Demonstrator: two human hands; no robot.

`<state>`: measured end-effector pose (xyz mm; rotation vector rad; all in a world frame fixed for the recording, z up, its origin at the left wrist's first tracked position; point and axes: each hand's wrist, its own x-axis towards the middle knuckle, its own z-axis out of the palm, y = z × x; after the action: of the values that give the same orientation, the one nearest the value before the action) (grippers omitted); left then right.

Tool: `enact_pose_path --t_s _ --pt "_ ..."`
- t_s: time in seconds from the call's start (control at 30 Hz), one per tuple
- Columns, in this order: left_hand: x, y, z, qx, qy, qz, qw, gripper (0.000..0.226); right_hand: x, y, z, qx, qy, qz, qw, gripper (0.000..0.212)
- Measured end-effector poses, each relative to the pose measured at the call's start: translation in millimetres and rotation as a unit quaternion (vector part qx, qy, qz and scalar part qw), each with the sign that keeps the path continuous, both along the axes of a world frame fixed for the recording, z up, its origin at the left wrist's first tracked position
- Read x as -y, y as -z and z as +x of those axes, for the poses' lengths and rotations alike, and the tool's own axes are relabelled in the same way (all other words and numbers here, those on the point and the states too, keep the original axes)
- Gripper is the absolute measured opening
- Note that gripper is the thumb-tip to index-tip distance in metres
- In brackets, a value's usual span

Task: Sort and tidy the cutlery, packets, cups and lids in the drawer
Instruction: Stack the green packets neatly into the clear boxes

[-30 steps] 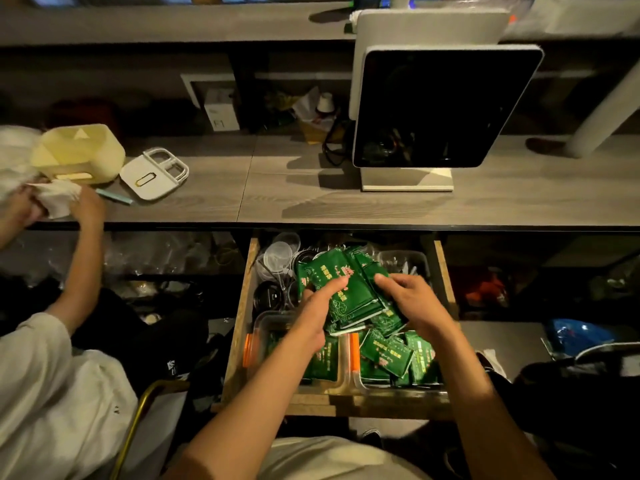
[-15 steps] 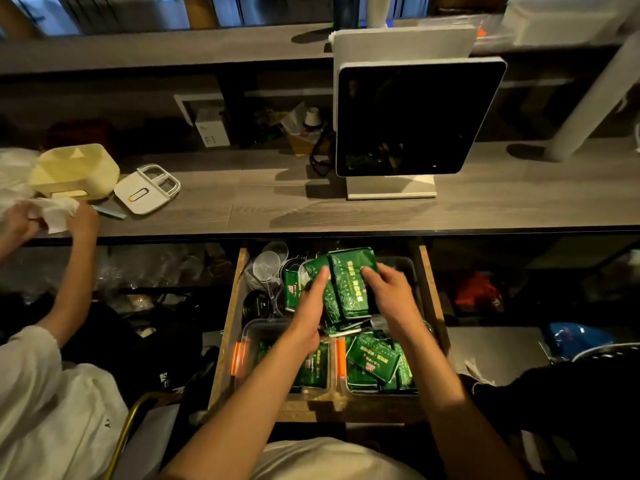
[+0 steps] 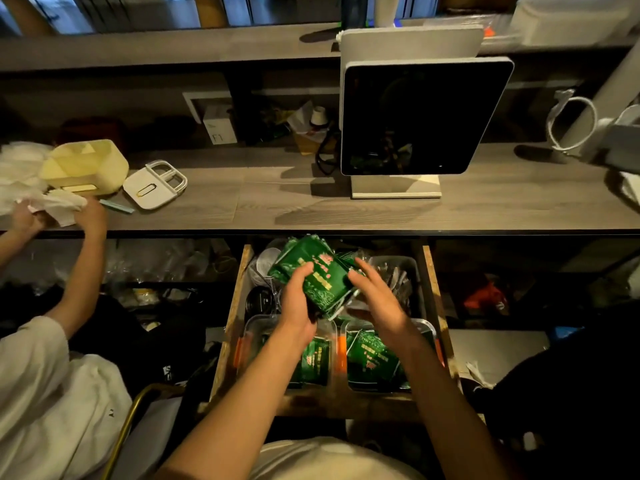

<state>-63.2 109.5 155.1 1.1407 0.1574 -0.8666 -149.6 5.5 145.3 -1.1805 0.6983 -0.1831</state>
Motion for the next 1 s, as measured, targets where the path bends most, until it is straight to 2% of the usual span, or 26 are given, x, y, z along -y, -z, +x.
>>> enact_pose_path --t_s 0.07,0.1,0.17,0.3,0.4,0.43,0.5,0.53,0.6,0.63,0.67,0.73,0.8,0.87,0.9,1.0 --pt "1 1 0 0.0 -0.035 -0.026 0.999 0.023 -12 7 2 0.0 -0.01 0.04 0.999 0.102" --pt "0 0 -2 -0.002 -0.039 -0.028 0.999 0.023 -19 8 4 0.001 -0.003 0.055 0.998 0.112" --pt "0 -1 -9 0.0 -0.022 -0.03 0.999 0.023 -26 11 10 -0.013 0.025 0.052 0.998 0.117" --pt "-5 5 -13 0.03 0.026 -0.018 0.999 0.012 -24 15 10 -0.035 0.068 0.055 0.996 0.106" --pt "-17 12 6 0.033 0.046 -0.049 0.997 0.041 -2 14 -1 -0.002 0.043 0.017 0.999 0.079" --pt "-23 14 13 0.039 0.058 -0.066 0.995 0.05 5 14 -3 0.002 0.036 0.005 0.999 0.082" --pt "-34 17 25 0.048 0.09 -0.078 0.992 0.061 16 14 -7 -0.007 0.012 -0.002 1.0 0.103" --pt "-35 18 28 0.052 0.109 -0.068 0.99 0.064 19 13 -7 -0.001 -0.01 -0.015 1.0 0.101" --pt "-34 19 27 0.059 0.117 -0.009 0.991 0.082 16 6 -6 0.02 -0.054 -0.07 0.996 0.077" --pt "-32 19 26 0.057 0.115 0.023 0.992 0.095 14 6 -5 0.023 -0.073 -0.093 0.993 0.07" --pt "-31 17 24 0.058 0.117 0.049 0.99 0.097 12 5 -3 0.023 -0.087 -0.109 0.99 0.068" --pt "-33 10 23 0.063 0.132 0.086 0.985 0.07 6 7 1 0.014 -0.113 -0.151 0.982 0.072" --pt "-39 12 28 0.021 0.147 0.083 0.985 0.054 -2 10 3 -0.002 -0.146 -0.212 0.966 0.076" --pt "-44 19 34 0.006 0.127 0.082 0.989 0.052 -10 11 6 -0.019 -0.174 -0.28 0.944 0.083" --pt "-45 23 36 0.005 0.107 0.091 0.99 0.058 -12 13 8 -0.023 -0.181 -0.309 0.933 0.087" --pt "-47 33 41 -0.004 0.059 0.088 0.994 0.064 -19 17 17 -0.018 -0.176 -0.313 0.933 0.096"
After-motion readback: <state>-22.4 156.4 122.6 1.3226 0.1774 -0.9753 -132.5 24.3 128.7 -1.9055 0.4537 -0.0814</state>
